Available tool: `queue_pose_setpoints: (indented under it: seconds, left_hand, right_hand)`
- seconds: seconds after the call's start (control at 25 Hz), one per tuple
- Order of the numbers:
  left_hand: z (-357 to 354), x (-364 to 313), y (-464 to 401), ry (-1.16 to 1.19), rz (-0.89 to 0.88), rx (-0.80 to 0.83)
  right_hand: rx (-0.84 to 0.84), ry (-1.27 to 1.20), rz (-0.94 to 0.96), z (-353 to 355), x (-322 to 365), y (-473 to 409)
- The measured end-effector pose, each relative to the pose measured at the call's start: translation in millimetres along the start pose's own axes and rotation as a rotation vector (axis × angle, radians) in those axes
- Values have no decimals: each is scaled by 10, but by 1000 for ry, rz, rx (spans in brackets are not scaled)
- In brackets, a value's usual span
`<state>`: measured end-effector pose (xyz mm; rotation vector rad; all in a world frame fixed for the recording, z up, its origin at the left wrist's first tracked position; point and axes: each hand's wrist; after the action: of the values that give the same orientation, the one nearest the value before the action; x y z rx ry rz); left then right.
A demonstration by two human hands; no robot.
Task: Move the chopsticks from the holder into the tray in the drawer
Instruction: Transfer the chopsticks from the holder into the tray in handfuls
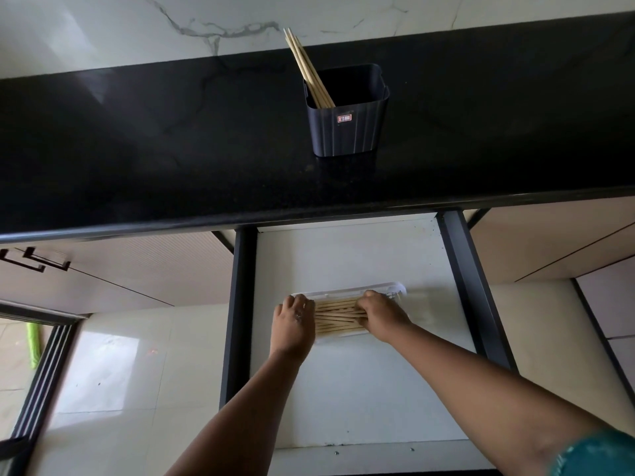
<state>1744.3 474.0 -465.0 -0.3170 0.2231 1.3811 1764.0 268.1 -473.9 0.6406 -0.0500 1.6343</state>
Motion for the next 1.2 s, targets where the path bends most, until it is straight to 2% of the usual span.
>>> queue_pose_setpoints:
  seconds: [0.08,0.2,0.28,0.36,0.8,1.2]
  left_hand:
    - [28,38,-82,1,119,-10]
    - [5,56,-152,200,552,13]
    - [-56,23,-182,394,844,39]
    - [-124,8,-183,452,997,59]
    - [-199,193,-38,298,815,109]
    - [-206,174,46,383,868,117]
  right_hand:
    - [53,82,34,61,89,-84]
    - [104,182,63,52,245,-172]
    - [106,152,-7,19,291,-209]
    - [118,135,-20,-5,313,-215]
    - [122,27,18,-52,195,-155]
    - [200,-6,29,-46,61,-146]
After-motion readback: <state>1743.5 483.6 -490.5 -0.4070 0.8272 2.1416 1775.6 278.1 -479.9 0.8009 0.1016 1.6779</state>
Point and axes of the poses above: each hand's wrist, its own y-axis away from the middle knuckle, its own z-axis out of the back of the hand, x = y × z, and after that the axes turned 7 degrees about -x, right-handed
